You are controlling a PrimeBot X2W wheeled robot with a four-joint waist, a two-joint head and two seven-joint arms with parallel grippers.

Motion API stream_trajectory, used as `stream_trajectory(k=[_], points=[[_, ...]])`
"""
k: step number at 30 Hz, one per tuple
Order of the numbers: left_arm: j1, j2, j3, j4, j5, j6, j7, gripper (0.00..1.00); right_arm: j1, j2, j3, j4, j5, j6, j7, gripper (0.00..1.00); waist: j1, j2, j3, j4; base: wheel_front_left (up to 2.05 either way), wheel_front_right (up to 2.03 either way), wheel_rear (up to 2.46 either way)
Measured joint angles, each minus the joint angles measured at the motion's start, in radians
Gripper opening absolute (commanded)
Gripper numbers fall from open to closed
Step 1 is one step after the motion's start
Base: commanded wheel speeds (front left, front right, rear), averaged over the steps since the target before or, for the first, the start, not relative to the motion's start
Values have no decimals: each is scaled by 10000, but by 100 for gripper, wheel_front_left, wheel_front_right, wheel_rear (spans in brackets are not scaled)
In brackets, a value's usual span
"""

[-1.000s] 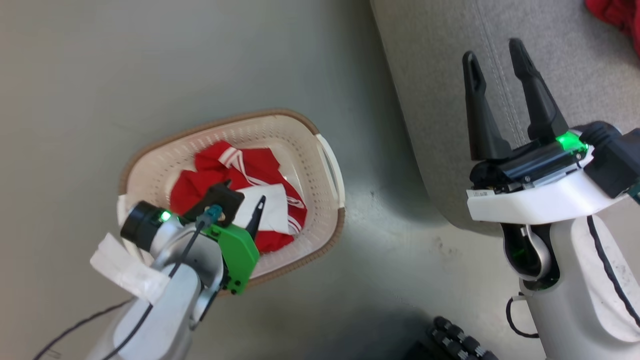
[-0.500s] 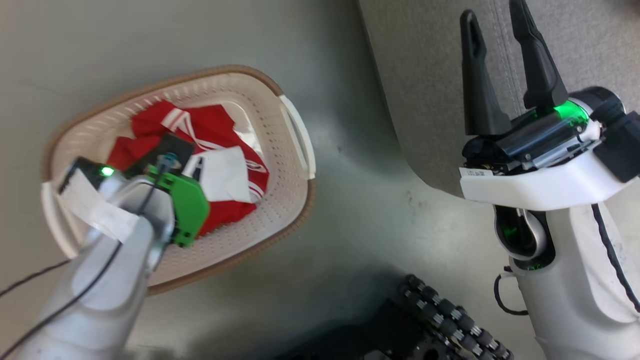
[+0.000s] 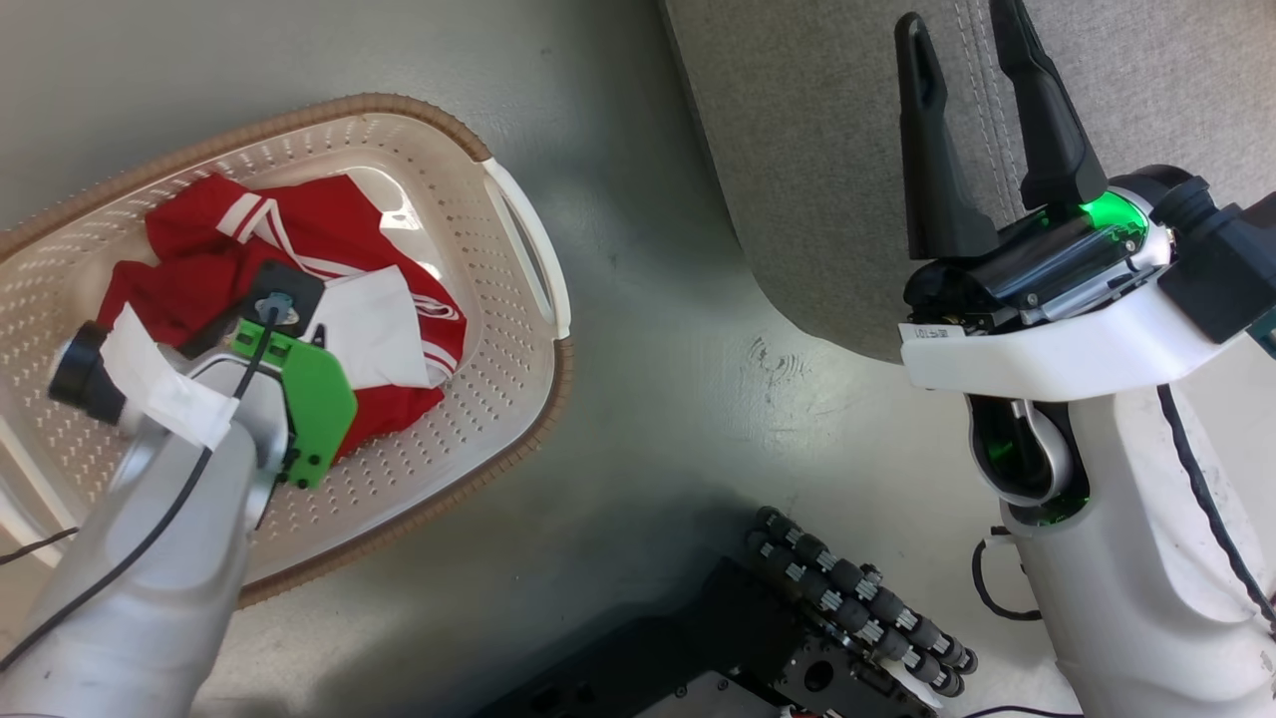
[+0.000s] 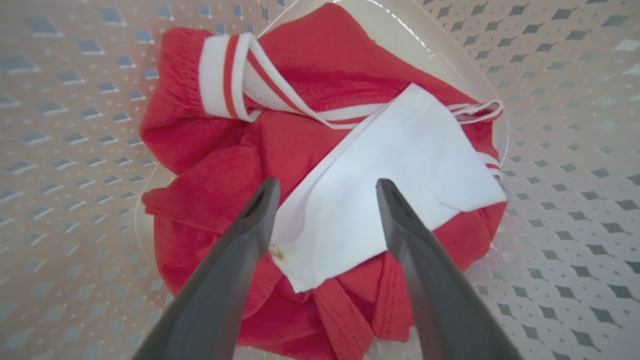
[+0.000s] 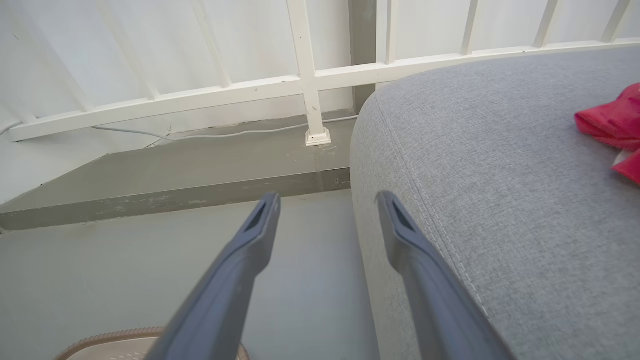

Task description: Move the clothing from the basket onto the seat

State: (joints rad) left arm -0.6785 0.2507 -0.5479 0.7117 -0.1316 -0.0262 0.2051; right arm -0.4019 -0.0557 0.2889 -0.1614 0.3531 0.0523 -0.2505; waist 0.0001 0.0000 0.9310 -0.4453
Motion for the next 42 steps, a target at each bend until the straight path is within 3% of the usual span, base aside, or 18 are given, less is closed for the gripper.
stream_trajectory(k=[6,16,17,18,19,20,34,42], points=[[-236,215,161,681,222,384,190,100,-9,29,36,58,46,2,-12,100,0,0,112,-66,0,0,0],[-476,155,263,1555,107,322,420,100,-213,73,-33,36,77,4,-13,100,0,0,218,-78,0,0,0],[-498,117,268,1605,73,253,458,86,-213,73,-35,36,77,4,-13,100,0,0,226,-75,0,0,0],[-529,71,278,1680,23,244,500,41,-213,75,-40,36,77,4,-13,100,0,0,233,-72,0,0,0],[-565,15,290,1783,-38,163,514,16,-213,77,-46,36,77,4,-13,100,0,0,239,-68,0,0,0],[-590,-33,305,1845,-161,163,508,0,-213,79,-48,36,77,6,-13,100,-1,0,243,-64,0,0,0],[-900,-479,291,2614,-236,84,579,0,-256,105,-242,82,-29,94,-15,100,-1,0,82,84,0,0,0],[-1003,-1131,192,2545,-326,-75,-286,0,-255,104,-485,380,-395,107,-42,100,-1,0,-349,400,0,0,0]])
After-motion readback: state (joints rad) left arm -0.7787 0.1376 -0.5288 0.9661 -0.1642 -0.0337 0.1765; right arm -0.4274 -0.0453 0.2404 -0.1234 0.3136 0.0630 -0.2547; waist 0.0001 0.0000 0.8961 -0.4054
